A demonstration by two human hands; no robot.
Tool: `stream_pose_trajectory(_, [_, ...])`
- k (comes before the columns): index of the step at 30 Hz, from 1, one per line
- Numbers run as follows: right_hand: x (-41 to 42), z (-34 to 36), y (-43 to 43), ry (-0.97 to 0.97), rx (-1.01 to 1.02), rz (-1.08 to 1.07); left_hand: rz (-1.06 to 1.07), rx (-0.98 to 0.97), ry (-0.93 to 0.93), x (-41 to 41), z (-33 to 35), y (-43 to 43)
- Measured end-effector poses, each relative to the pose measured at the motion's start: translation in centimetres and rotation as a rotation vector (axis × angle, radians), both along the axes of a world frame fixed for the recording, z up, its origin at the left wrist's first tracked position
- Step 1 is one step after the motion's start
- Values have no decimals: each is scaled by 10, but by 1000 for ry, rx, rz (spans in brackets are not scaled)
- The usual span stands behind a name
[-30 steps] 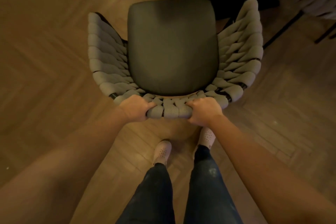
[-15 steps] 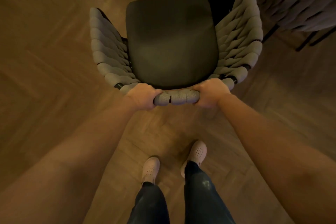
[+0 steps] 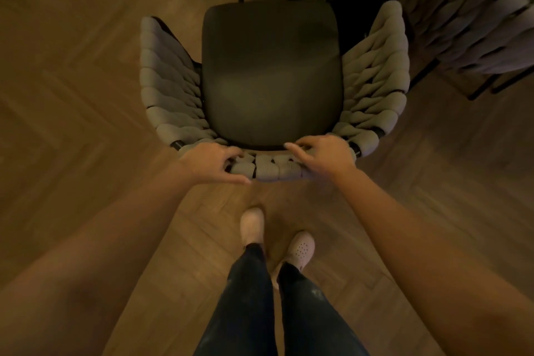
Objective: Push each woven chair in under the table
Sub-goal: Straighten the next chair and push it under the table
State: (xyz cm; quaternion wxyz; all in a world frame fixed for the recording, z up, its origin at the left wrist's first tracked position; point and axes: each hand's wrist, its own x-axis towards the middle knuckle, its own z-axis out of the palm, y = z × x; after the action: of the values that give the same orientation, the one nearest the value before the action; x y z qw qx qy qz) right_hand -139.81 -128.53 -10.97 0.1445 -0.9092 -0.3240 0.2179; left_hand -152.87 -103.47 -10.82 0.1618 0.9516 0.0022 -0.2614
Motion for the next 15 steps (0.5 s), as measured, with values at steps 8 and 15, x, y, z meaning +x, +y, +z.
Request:
stream_pose_trajectory(8, [41, -4, -1, -108, -41, -891, 883, 157, -453, -5, -16, 33])
stream_pose_trajectory(15, [65, -7, -29, 297, 180, -1388, 1589, -8, -343, 20, -10, 43])
